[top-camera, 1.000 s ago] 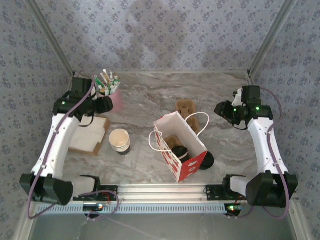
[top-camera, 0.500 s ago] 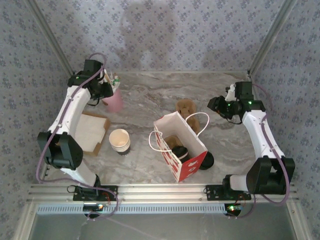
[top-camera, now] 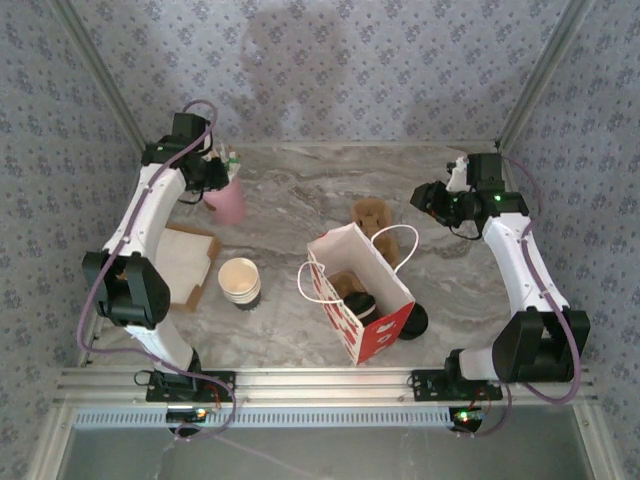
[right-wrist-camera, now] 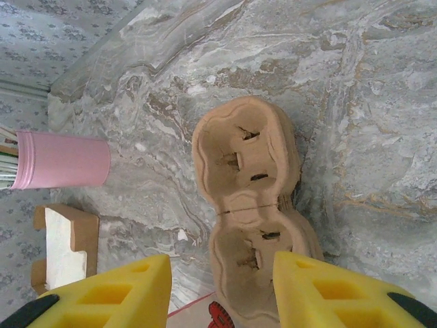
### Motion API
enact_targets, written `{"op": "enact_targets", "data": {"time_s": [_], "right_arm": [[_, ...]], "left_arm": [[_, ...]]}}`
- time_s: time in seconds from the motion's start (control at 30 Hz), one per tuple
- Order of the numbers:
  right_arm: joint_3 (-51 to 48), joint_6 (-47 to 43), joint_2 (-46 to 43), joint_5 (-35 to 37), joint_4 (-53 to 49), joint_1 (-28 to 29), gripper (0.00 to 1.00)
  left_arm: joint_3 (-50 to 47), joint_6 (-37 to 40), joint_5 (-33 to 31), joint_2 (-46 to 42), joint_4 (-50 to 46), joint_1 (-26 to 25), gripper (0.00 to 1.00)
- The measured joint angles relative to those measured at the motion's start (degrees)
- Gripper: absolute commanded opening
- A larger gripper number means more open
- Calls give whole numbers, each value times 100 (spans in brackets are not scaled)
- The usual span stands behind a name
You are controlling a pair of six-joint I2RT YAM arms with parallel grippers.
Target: Pack the takeout coffee
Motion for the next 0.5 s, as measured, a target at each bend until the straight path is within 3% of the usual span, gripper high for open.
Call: {"op": "enact_targets", "data": {"time_s": [0.1, 0.5], "right_arm": [[9, -2, 4, -17, -4, 15, 45], [44, -2, 9, -127, -9, 15, 45]], "left_arm": [[81, 31, -57, 52, 0, 0, 31], [155, 85, -144, 127, -26, 0, 8]]}}
